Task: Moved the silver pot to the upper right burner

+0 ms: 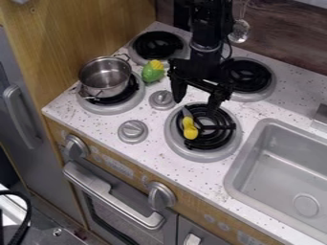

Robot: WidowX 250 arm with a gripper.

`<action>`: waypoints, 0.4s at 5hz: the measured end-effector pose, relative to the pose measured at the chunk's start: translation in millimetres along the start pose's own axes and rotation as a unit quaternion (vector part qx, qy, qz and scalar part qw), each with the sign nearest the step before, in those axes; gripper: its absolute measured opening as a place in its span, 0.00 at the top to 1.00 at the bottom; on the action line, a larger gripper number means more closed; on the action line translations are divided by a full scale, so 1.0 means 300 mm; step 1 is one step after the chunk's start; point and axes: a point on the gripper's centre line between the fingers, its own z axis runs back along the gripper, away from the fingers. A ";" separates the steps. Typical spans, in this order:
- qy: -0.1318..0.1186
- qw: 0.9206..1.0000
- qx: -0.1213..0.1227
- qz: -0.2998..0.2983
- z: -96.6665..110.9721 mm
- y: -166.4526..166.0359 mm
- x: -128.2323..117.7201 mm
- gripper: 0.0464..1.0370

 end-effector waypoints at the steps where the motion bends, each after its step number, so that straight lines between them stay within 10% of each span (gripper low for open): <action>1: 0.024 1.000 -0.001 -0.001 -0.048 -0.003 -0.026 0.04; 2: 0.008 1.000 -0.018 -0.008 -0.041 0.040 0.003 0.04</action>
